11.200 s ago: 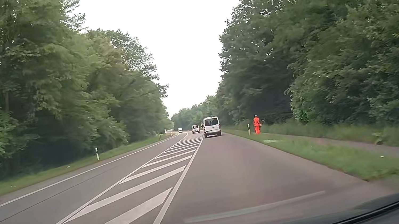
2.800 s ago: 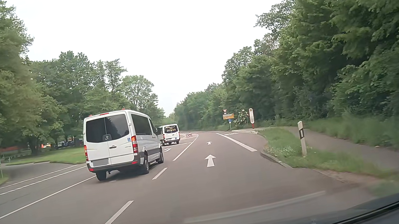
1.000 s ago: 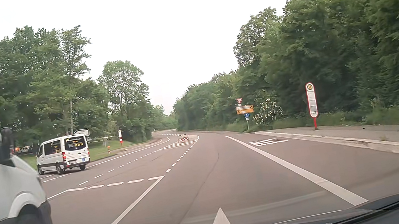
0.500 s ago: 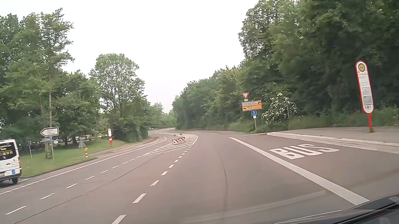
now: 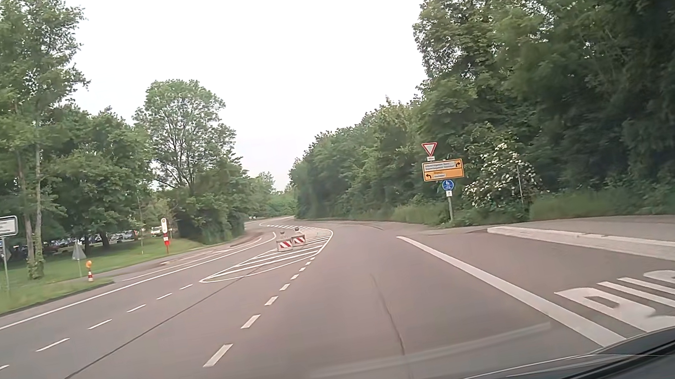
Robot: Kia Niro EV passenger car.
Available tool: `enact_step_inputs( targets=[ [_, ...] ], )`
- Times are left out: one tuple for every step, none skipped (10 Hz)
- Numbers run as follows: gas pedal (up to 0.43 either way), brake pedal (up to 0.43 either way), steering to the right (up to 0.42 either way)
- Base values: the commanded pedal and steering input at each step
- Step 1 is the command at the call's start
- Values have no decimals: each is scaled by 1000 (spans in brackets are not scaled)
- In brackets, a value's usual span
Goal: Follow the waypoints while adhering to traffic rules and regulations
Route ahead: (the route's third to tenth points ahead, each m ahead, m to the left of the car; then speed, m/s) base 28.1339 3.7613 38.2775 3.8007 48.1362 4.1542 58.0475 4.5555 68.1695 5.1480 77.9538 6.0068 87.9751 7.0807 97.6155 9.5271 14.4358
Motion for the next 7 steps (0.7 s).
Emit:
enact_step_inputs(
  targets=[
    [98, 0, 0],
    [98, 0, 0],
    [98, 0, 0],
    [98, 0, 0],
    [98, 0, 0],
    [98, 0, 0],
    [98, 0, 0]
  ],
)
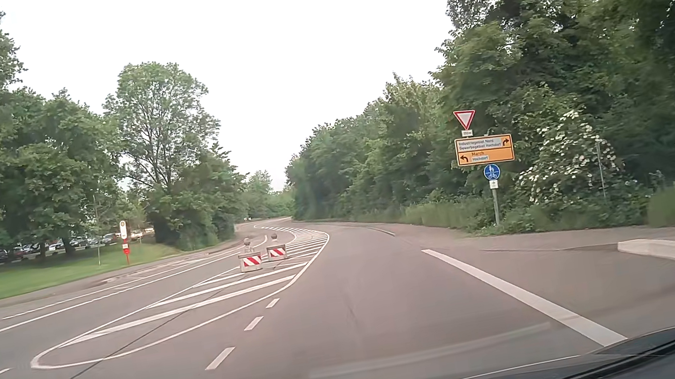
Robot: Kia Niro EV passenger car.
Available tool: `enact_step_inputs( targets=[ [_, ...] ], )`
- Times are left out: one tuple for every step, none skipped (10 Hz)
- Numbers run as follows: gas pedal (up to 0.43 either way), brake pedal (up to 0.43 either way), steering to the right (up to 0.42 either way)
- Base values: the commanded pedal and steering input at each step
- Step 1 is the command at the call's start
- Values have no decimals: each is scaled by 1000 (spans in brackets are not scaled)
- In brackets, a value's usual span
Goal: Follow the waypoints while adhering to traffic rules and regulations
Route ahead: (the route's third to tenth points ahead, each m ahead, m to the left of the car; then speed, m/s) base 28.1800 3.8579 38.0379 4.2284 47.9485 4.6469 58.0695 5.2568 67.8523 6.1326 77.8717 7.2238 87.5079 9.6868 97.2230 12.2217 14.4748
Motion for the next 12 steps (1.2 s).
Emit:
enact_step_inputs(
  targets=[
    [98, 0, 0],
    [98, 0, 0],
    [98, 0, 0],
    [98, 0, 0],
    [98, 0, 0],
    [98, 0, 0],
    [98, 0, 0],
    [98, 0, 0],
    [98, 0, 0],
    [98, 0, -1],
    [98, 0, -2],
    [98, 0, -2]
  ],
)
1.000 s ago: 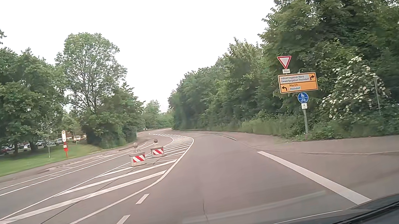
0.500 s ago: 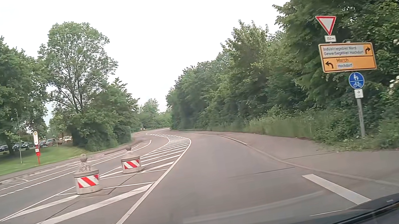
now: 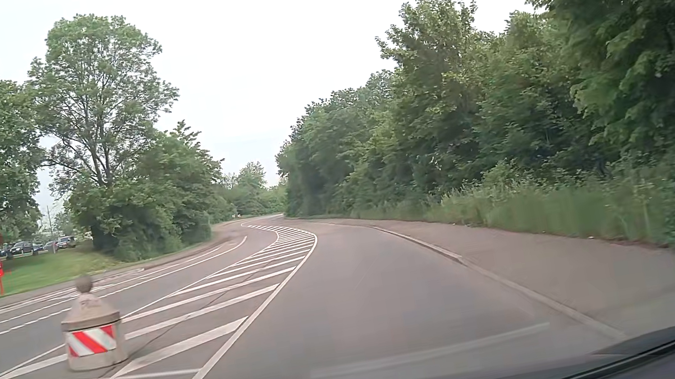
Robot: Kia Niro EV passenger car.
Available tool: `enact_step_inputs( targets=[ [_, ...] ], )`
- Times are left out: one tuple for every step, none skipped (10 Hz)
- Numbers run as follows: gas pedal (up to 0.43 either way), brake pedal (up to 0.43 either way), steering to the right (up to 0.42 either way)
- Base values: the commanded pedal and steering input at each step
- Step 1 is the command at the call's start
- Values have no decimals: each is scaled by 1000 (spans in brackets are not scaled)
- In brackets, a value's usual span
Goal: Follow the waypoints while adhering to traffic rules and regulations
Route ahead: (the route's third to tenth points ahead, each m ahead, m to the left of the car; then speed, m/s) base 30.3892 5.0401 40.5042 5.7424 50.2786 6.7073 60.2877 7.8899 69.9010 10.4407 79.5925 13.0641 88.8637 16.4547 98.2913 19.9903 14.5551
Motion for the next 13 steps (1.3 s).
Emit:
enact_step_inputs(
  targets=[
    [98, 0, -2],
    [98, 0, -2],
    [98, 0, -2],
    [98, 0, -2],
    [98, 0, -3],
    [98, 0, -4],
    [98, 0, -5],
    [98, 0, -6],
    [98, 0, -7],
    [98, 0, -8],
    [98, 0, -8],
    [98, 0, -8],
    [98, 0, -9]
  ],
)
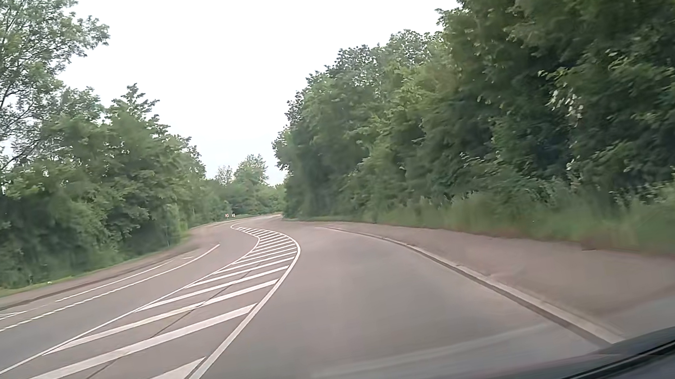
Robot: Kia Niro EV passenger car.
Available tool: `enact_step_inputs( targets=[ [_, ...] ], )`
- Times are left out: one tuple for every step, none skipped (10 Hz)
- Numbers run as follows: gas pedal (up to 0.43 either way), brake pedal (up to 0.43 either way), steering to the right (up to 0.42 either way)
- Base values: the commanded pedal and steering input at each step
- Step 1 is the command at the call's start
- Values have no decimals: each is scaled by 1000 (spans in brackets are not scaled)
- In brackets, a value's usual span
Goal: Follow the waypoints while adhering to traffic rules and regulations
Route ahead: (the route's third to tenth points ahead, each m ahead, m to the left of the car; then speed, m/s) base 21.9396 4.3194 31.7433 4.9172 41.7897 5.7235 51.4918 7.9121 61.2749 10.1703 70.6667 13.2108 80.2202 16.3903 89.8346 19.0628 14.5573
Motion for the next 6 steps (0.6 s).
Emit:
enact_step_inputs(
  targets=[
    [79, 0, -10],
    [28, 0, -12],
    [0, 0, -14],
    [0, 0, -14],
    [0, 0, -15],
    [0, 0, -15]
  ],
)
